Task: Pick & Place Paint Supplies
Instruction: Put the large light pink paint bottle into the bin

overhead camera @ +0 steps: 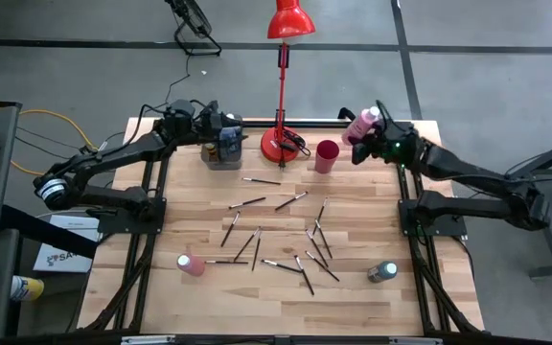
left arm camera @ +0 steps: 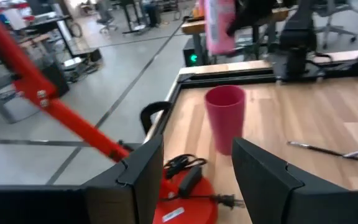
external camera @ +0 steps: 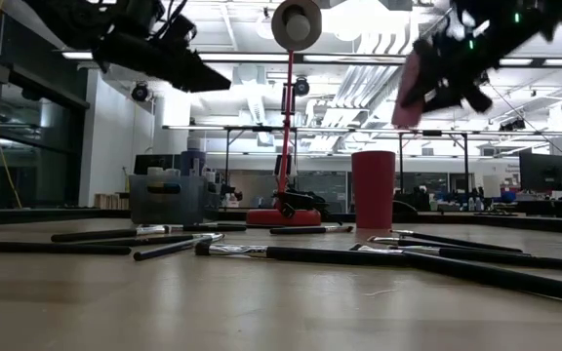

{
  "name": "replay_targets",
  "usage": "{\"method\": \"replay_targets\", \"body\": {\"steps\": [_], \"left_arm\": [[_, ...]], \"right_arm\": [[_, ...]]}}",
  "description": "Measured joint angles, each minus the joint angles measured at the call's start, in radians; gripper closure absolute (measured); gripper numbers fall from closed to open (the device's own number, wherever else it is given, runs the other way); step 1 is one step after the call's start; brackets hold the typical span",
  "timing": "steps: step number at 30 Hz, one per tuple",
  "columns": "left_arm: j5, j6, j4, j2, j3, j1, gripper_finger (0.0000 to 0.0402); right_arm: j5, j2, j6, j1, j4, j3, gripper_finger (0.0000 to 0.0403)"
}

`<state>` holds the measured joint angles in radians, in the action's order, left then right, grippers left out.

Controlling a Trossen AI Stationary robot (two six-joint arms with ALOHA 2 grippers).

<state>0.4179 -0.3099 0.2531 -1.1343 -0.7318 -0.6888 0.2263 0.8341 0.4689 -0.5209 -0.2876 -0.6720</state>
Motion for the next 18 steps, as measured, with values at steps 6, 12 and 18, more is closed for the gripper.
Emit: {"method": "replay_targets", "body": {"steps": [6, 12, 18], "left_arm": [[0.0, 0.001, -0.021, 0.0, -0.077, 0.072, 0.0218], [0.0, 0.001, -0.075, -0.009, -0.206, 0.141, 0.0218], [-0.017, 0.004, -0.099, -0.016, -0.29, 0.198, 0.0218]], "right_arm": [[-0.07, 0.0, -0.049, 0.035, -0.069, -0.143, 0.0255], [-0.148, 0.051, -0.08, 0.122, -0.07, -0.209, 0.0255], [-0.149, 0.172, -0.113, 0.226, -0.067, -0.28, 0.0255]]}}
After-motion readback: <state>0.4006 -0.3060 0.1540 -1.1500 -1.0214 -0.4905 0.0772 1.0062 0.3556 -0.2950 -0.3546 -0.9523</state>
